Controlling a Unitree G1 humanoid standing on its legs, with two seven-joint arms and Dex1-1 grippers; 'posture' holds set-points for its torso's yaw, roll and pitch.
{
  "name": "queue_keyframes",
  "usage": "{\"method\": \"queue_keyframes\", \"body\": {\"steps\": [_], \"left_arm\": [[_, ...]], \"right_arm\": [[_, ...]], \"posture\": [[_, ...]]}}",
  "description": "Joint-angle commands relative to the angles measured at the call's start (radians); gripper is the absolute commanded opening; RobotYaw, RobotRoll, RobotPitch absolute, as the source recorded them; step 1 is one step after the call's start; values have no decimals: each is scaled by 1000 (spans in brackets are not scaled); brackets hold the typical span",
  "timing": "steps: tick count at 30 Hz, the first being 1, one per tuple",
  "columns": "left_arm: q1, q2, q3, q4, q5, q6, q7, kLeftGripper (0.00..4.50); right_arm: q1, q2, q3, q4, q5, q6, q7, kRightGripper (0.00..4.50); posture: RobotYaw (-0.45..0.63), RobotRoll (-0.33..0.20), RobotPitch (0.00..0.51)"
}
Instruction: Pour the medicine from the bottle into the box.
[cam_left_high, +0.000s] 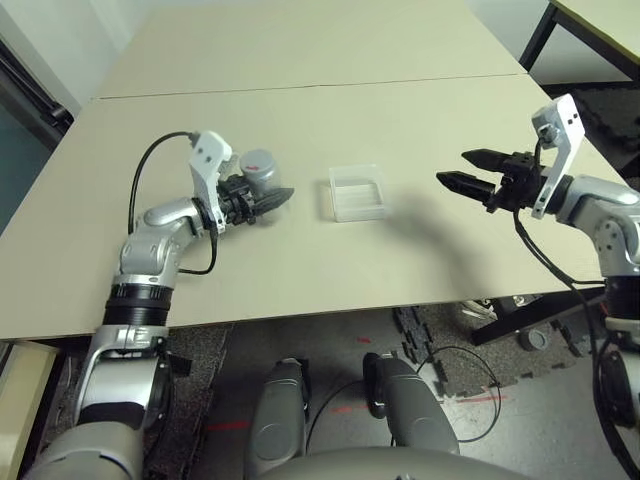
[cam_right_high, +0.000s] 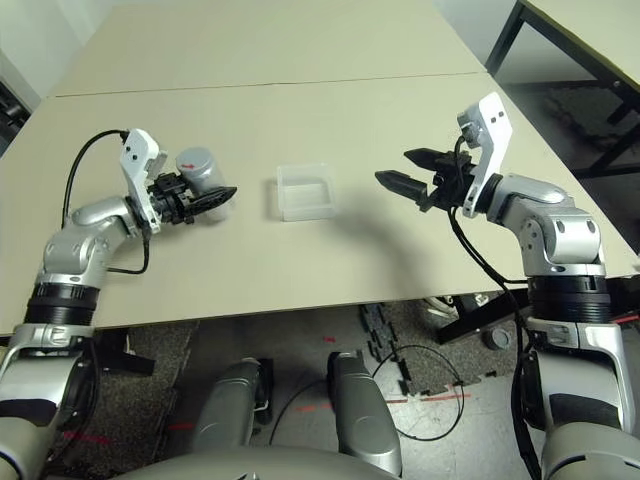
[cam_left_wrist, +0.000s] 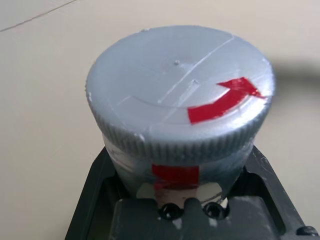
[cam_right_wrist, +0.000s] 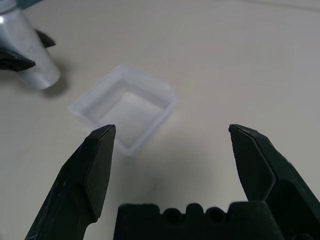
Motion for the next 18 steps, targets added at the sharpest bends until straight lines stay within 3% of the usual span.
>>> {"method": "queue_keyframes", "body": {"steps": [1, 9, 18], "left_arm": [[-49, 3, -56, 16, 10, 10, -79, 2605], [-126, -34, -140, 45, 22, 0, -176, 2605], [-163, -91, -197, 98, 80, -130, -224, 2605]], "right_arm": [[-38, 14, 33, -78, 49, 82, 11, 4500], [-148, 91, 109, -141, 82, 168, -2, 4500], [-244, 156, 178, -129, 69, 168, 0, 4500]], "posture": [[1, 0, 135], [-16, 0, 133], [-30, 0, 109]]}}
